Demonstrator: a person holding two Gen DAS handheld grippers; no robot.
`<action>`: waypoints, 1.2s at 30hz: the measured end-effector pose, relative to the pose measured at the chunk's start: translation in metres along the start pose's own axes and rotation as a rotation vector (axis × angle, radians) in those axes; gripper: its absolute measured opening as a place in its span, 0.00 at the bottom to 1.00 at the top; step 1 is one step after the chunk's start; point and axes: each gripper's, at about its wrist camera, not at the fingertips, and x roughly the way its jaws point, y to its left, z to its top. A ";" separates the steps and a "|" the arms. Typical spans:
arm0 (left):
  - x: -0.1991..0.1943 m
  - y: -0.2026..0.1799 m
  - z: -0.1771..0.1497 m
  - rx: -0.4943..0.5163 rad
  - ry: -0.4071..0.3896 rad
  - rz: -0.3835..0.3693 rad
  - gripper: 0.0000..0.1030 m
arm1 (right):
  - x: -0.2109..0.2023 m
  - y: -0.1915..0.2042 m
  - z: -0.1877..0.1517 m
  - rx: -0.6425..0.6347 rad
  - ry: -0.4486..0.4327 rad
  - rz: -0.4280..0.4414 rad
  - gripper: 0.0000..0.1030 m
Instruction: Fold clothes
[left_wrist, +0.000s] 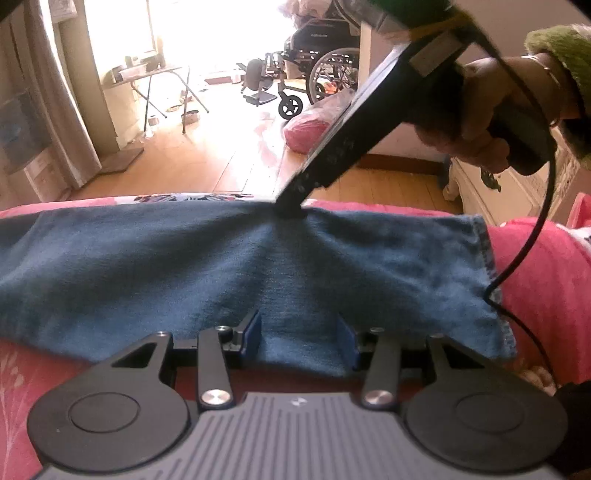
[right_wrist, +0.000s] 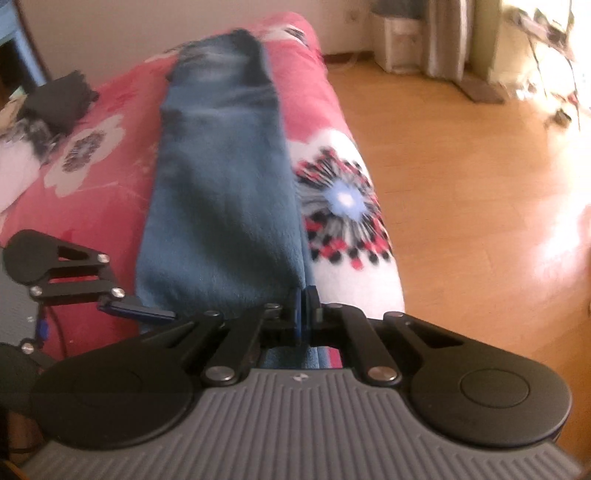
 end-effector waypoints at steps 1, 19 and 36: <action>0.000 0.000 -0.001 0.006 -0.003 -0.001 0.45 | 0.005 -0.003 -0.002 0.011 0.015 0.002 0.00; 0.002 -0.004 -0.008 -0.064 0.011 -0.099 0.46 | 0.058 0.023 0.086 -0.045 -0.073 0.147 0.19; -0.031 0.040 -0.033 -0.292 -0.056 -0.267 0.46 | 0.019 0.019 0.003 -0.206 0.167 0.249 0.17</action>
